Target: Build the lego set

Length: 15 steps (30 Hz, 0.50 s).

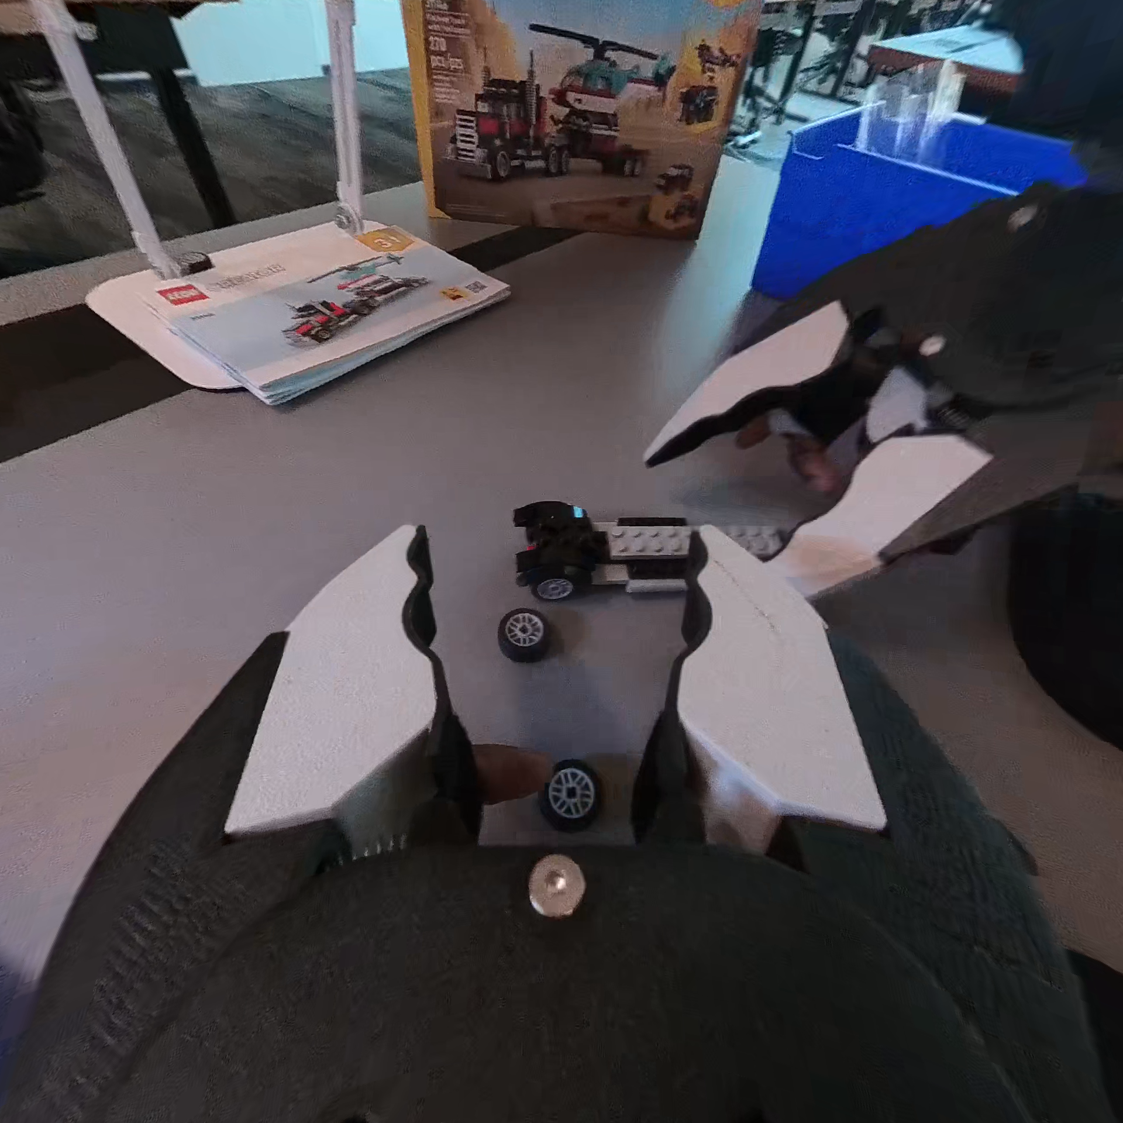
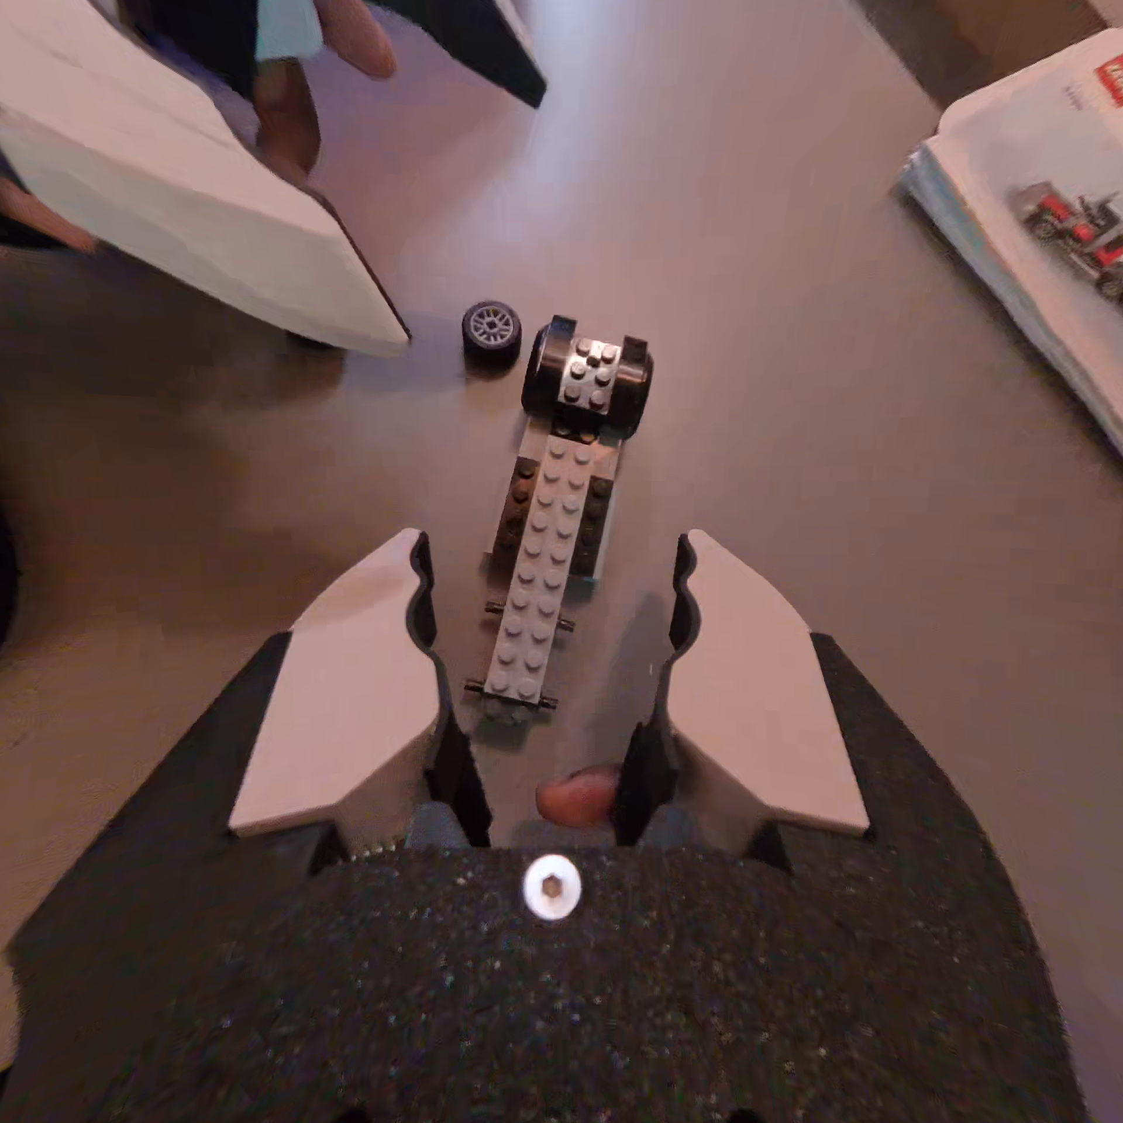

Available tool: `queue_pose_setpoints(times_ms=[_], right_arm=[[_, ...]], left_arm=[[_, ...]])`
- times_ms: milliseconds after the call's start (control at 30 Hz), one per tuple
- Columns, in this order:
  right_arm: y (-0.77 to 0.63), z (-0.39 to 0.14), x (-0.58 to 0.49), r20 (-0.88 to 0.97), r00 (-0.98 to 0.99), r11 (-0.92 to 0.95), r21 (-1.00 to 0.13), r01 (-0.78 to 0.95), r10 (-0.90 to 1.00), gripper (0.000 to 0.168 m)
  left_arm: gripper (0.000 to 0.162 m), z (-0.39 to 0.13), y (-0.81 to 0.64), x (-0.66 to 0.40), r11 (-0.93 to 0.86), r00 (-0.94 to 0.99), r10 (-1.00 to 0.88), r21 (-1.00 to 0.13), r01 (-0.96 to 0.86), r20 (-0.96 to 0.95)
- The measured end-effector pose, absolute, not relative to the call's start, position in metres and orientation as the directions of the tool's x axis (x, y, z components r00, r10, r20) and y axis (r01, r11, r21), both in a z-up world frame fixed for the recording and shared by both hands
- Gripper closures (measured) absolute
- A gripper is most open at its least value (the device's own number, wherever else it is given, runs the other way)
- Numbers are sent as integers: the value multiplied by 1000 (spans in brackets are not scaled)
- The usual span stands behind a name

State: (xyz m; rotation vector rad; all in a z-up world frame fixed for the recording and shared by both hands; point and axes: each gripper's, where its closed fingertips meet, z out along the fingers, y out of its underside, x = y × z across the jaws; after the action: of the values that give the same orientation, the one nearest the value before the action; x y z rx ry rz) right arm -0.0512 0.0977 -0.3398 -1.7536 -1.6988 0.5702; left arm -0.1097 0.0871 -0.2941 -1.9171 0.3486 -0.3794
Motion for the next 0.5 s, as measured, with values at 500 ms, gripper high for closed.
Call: queue_pose_setpoints(times_ms=[500], right_arm=[[68, -281, -62, 904, -111, 875, -360, 323, 413, 131]], left_arm=[[85, -288, 70, -78, -472, 699, -564, -866, 165, 440]])
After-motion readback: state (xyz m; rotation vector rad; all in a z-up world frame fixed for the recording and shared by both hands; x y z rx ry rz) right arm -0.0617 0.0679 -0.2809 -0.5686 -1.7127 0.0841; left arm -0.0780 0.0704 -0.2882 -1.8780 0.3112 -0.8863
